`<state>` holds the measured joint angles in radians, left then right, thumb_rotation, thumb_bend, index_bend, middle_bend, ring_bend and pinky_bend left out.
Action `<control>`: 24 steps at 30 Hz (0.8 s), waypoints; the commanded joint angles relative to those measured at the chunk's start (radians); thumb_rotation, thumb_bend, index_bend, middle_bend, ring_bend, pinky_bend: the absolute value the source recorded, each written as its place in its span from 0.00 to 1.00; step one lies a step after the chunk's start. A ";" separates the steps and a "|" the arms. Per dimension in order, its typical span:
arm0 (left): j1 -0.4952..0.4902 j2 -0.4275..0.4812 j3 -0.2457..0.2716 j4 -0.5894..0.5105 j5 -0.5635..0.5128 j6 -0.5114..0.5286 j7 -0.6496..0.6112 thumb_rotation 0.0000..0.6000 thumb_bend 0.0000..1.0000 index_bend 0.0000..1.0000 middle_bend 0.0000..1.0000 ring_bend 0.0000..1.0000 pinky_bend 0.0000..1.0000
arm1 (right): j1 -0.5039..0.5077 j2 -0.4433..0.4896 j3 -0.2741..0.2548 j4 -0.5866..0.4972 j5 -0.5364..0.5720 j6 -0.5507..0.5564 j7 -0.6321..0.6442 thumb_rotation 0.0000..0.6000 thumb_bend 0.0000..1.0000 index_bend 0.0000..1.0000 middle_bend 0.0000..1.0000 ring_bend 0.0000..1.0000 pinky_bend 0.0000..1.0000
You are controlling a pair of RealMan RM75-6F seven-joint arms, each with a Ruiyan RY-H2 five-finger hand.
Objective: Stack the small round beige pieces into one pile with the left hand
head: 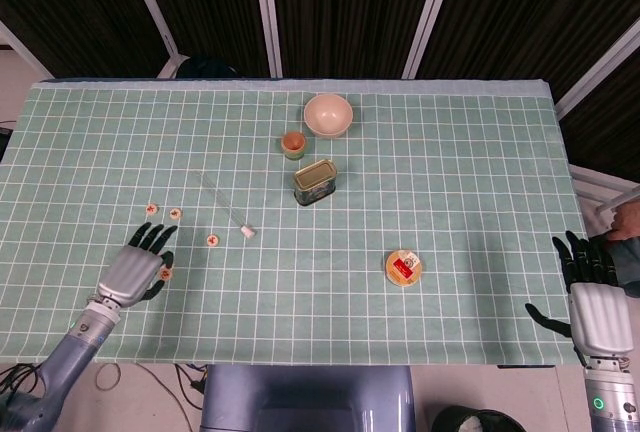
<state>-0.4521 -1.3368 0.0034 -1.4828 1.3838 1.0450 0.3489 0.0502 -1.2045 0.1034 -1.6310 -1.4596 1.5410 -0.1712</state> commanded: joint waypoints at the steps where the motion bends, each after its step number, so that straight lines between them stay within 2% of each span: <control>1: -0.015 0.011 -0.018 0.025 -0.014 -0.014 -0.014 1.00 0.34 0.50 0.03 0.00 0.00 | 0.000 -0.001 -0.001 -0.001 0.000 -0.002 -0.003 1.00 0.23 0.07 0.01 0.03 0.00; 8: -0.040 -0.004 -0.033 0.076 -0.018 -0.039 -0.049 1.00 0.34 0.49 0.03 0.00 0.00 | 0.000 -0.004 -0.001 -0.005 0.003 -0.003 -0.011 1.00 0.23 0.07 0.01 0.03 0.00; 24: -0.051 -0.063 -0.011 0.137 -0.025 -0.064 -0.021 1.00 0.34 0.48 0.03 0.00 0.00 | 0.000 -0.001 0.001 -0.006 0.008 -0.004 -0.006 1.00 0.23 0.07 0.01 0.03 0.00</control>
<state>-0.5021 -1.3989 -0.0076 -1.3465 1.3587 0.9803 0.3270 0.0504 -1.2058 0.1040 -1.6372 -1.4518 1.5367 -0.1772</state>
